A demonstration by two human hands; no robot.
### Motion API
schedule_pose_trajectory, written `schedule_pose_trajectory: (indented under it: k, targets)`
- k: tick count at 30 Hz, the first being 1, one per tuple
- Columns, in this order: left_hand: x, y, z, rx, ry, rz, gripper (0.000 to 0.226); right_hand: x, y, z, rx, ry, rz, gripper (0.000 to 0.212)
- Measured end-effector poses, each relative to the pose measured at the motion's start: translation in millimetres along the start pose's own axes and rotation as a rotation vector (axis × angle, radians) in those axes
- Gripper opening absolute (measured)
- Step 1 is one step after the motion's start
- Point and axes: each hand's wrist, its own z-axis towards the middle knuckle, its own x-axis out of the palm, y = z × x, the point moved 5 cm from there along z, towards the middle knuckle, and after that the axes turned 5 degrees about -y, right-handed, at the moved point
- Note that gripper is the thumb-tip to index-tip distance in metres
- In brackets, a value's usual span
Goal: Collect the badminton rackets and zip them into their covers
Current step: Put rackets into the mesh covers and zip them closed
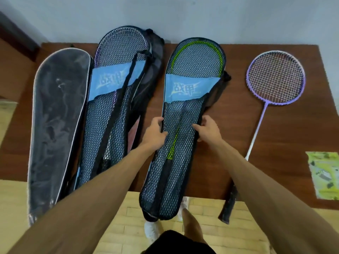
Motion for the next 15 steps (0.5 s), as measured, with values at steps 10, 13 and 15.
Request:
schedule_pose_trajectory:
  k: [10,13,15]
  targets:
    - [-64,-43,-15,0.094,0.101,-0.027,0.050,-12,68,-28,-0.228,-0.019,0.014,0.013]
    - [-99,-41,-24,0.096,0.100,-0.140,0.044,-4,99,-42,-0.302,-0.055,0.020,0.014]
    - [-124,-33,-28,0.118,0.095,-0.149,0.039,12,118,-53,-0.354,-0.048,0.023,0.014]
